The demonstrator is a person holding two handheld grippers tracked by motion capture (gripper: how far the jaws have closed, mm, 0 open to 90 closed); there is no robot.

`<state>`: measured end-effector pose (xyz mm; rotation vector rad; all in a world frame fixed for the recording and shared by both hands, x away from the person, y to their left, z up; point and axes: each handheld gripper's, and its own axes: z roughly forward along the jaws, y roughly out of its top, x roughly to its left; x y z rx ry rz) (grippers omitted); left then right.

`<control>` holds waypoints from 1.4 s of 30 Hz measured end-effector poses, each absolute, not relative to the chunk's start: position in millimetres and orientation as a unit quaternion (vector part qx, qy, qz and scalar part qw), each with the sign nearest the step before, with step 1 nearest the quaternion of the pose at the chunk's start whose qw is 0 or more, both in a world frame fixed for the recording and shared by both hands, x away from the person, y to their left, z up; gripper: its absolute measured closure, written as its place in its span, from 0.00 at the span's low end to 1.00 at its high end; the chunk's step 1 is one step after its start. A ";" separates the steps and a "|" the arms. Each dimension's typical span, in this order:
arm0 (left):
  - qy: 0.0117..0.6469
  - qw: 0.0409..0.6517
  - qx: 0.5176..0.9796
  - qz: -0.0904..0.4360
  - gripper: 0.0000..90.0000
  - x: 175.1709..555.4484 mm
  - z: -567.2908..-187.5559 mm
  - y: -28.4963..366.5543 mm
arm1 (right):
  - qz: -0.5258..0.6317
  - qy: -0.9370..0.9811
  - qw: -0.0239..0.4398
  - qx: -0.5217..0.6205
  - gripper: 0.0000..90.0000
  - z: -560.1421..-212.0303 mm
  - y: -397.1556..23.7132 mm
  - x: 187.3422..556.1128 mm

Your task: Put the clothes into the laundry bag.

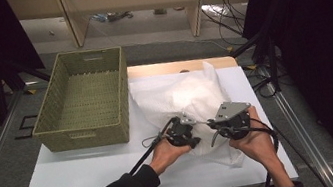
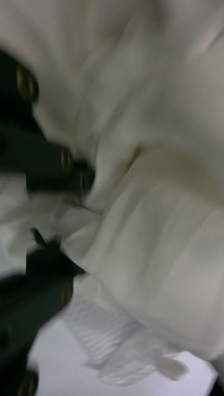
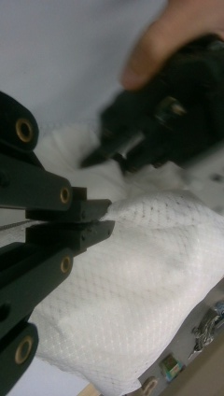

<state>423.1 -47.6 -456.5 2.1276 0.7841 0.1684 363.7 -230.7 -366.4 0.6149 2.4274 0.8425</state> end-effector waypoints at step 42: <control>0.391 0.453 0.796 0.096 0.95 461.0 -457.2 -77.4 | 0.301 0.891 0.230 0.250 1.00 -372.7 -239.4 366.0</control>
